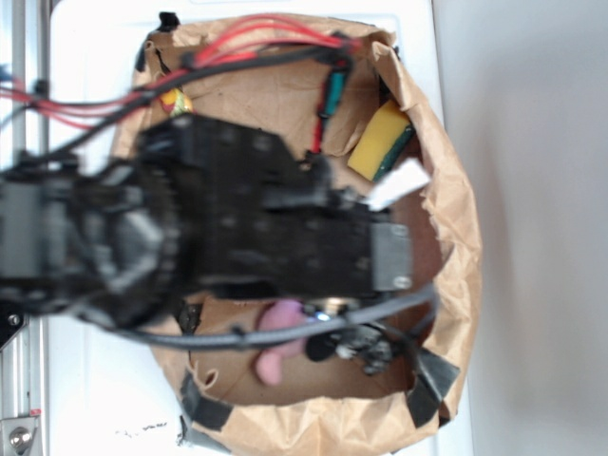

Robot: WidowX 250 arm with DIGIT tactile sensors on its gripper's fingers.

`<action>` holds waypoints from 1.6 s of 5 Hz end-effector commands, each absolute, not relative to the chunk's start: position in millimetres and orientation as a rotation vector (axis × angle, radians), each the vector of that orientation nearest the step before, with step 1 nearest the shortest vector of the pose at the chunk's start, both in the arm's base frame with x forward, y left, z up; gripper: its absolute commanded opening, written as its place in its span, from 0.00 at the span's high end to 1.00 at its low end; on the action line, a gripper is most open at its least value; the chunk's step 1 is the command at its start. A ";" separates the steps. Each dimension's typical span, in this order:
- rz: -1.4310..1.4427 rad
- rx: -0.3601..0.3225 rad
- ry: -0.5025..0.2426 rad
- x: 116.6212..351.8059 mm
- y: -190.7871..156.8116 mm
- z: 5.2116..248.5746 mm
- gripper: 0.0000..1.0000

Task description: Grab the pink bunny.

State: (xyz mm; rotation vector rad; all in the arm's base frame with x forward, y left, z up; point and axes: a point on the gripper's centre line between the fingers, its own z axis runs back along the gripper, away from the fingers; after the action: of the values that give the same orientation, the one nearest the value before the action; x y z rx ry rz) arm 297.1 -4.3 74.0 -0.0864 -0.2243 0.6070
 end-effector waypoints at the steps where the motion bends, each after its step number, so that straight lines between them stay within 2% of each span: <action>1: 0.557 -0.166 -0.336 283.1 7.8 120.4 0.00; 2: 0.551 -0.231 -0.282 271.9 -4.5 123.6 0.00; 3: 0.553 -0.234 -0.252 271.4 -17.4 128.4 0.00; 6: 0.553 -0.234 -0.252 271.4 -17.4 128.4 0.00; 7: 0.586 -0.158 -0.393 274.1 -23.3 110.6 0.00; 8: 0.606 -0.145 -0.416 273.9 -27.5 86.1 0.00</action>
State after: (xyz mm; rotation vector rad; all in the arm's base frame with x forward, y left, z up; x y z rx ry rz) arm 269.6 -26.9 75.9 -0.1288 -0.3830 0.6331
